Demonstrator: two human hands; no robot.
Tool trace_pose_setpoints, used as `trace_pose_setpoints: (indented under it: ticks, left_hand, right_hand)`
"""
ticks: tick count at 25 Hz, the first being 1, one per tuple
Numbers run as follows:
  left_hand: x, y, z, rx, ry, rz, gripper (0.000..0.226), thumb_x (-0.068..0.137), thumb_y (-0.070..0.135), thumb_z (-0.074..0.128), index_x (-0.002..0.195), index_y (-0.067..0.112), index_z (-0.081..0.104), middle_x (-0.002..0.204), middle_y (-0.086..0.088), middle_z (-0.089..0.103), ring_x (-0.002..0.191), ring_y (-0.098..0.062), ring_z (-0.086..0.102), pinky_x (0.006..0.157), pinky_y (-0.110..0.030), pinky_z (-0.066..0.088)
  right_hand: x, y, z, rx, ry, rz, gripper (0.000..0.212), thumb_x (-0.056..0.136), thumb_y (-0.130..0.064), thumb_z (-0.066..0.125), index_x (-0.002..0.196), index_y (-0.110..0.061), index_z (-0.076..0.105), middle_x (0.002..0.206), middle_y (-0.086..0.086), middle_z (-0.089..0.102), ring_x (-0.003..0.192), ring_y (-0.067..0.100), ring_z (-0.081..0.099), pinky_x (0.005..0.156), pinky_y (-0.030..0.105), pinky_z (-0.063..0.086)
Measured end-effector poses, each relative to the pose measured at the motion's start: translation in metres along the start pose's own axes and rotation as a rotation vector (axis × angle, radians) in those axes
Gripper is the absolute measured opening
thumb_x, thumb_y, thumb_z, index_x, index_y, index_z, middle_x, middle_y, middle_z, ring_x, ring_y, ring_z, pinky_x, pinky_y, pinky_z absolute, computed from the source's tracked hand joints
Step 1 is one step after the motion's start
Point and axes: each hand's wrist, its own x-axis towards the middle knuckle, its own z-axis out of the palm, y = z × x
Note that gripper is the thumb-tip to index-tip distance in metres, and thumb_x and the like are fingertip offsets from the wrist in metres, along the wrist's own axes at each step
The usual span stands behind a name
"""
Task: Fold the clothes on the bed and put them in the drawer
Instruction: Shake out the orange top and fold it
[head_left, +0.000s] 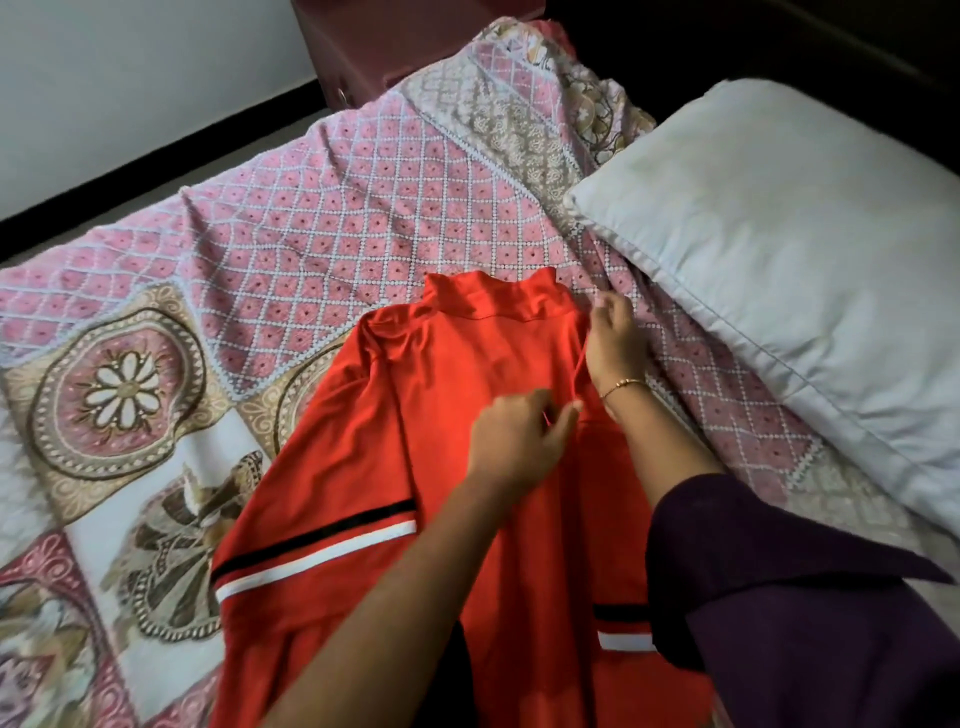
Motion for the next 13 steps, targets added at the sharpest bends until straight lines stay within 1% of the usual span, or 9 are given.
trace_pose_setpoints:
  ticks: [2, 3, 4, 6, 8, 10, 11, 12, 13]
  left_hand:
    - [-0.024, 0.016, 0.013, 0.095, -0.311, -0.213, 0.061, 0.085, 0.065, 0.048, 0.087, 0.007, 0.065, 0.094, -0.018, 0.068, 0.094, -0.036, 0.062, 0.071, -0.037, 0.046]
    - [-0.035, 0.021, 0.017, 0.130, -0.409, -0.306, 0.066, 0.082, 0.069, 0.048, 0.090, 0.005, 0.065, 0.098, -0.017, 0.068, 0.098, -0.035, 0.062, 0.076, -0.037, 0.048]
    - [-0.044, 0.022, 0.021, 0.133, -0.449, -0.368, 0.067, 0.080, 0.068, 0.051, 0.093, 0.004, 0.066, 0.100, -0.017, 0.068, 0.099, -0.033, 0.063, 0.080, -0.036, 0.049]
    - [-0.055, 0.021, 0.027, 0.036, -0.450, -0.405, 0.049, 0.087, 0.050, 0.055, 0.096, 0.003, 0.066, 0.103, -0.019, 0.068, 0.102, -0.033, 0.063, 0.083, -0.037, 0.049]
    - [-0.062, 0.023, 0.030, -0.285, -0.340, -0.426, 0.029, 0.096, 0.028, 0.048, 0.086, 0.004, 0.062, 0.099, -0.025, 0.065, 0.096, -0.037, 0.062, 0.079, -0.040, 0.048]
    - [-0.070, 0.031, 0.024, -0.754, -0.120, -0.541, 0.030, 0.100, 0.020, 0.040, 0.075, 0.013, 0.054, 0.083, -0.017, 0.061, 0.088, -0.029, 0.057, 0.077, -0.038, 0.044]
    - [-0.073, 0.036, 0.021, -0.975, -0.006, -0.600, 0.030, 0.100, 0.021, 0.037, 0.075, 0.014, 0.053, 0.085, -0.012, 0.060, 0.088, -0.024, 0.054, 0.081, -0.037, 0.044]
    - [-0.076, 0.038, 0.017, -1.134, 0.067, -0.645, 0.030, 0.101, 0.022, 0.036, 0.079, 0.014, 0.054, 0.092, -0.010, 0.060, 0.090, -0.022, 0.054, 0.086, -0.036, 0.045]
    - [-0.078, 0.039, 0.010, -1.191, 0.107, -0.673, 0.030, 0.102, 0.025, 0.035, 0.083, 0.014, 0.055, 0.101, -0.011, 0.059, 0.089, -0.020, 0.056, 0.089, -0.036, 0.047]
  right_hand:
    - [-0.018, 0.019, -0.017, 0.020, 0.048, 0.060, 0.037, 0.090, -0.021, 0.037, 0.109, 0.003, 0.058, 0.111, 0.026, 0.062, 0.102, 0.036, 0.058, 0.086, 0.037, 0.042]
    - [-0.029, 0.028, -0.026, 0.009, 0.048, 0.104, 0.036, 0.087, -0.018, 0.037, 0.107, 0.002, 0.059, 0.109, 0.027, 0.063, 0.101, 0.038, 0.059, 0.087, 0.042, 0.045]
    - [-0.040, 0.036, -0.036, -0.024, 0.039, 0.150, 0.030, 0.087, -0.011, 0.039, 0.106, 0.001, 0.060, 0.108, 0.026, 0.064, 0.102, 0.039, 0.059, 0.087, 0.044, 0.046]
    - [-0.064, 0.051, -0.055, -0.150, 0.003, 0.212, 0.025, 0.087, 0.001, 0.044, 0.105, 0.000, 0.062, 0.109, 0.026, 0.064, 0.103, 0.039, 0.059, 0.084, 0.040, 0.045]
    - [-0.089, 0.065, -0.078, -0.214, -0.028, 0.233, 0.023, 0.086, 0.003, 0.048, 0.102, 0.001, 0.063, 0.108, 0.026, 0.065, 0.103, 0.038, 0.060, 0.082, 0.036, 0.044]
    - [-0.116, 0.080, -0.103, -0.266, -0.080, 0.285, 0.023, 0.086, 0.002, 0.048, 0.102, 0.001, 0.064, 0.110, 0.025, 0.064, 0.106, 0.037, 0.059, 0.084, 0.036, 0.044]
    - [-0.130, 0.087, -0.115, -0.290, -0.114, 0.319, 0.024, 0.085, 0.002, 0.047, 0.102, 0.000, 0.064, 0.112, 0.024, 0.063, 0.107, 0.037, 0.058, 0.085, 0.035, 0.043]
    - [-0.145, 0.093, -0.123, -0.300, -0.145, 0.346, 0.024, 0.084, 0.002, 0.048, 0.102, 0.000, 0.065, 0.112, 0.023, 0.064, 0.107, 0.036, 0.057, 0.085, 0.034, 0.044]
    - [-0.160, 0.097, -0.129, -0.276, -0.168, 0.347, 0.024, 0.083, 0.001, 0.050, 0.099, -0.001, 0.067, 0.110, 0.022, 0.065, 0.104, 0.034, 0.059, 0.083, 0.033, 0.045]
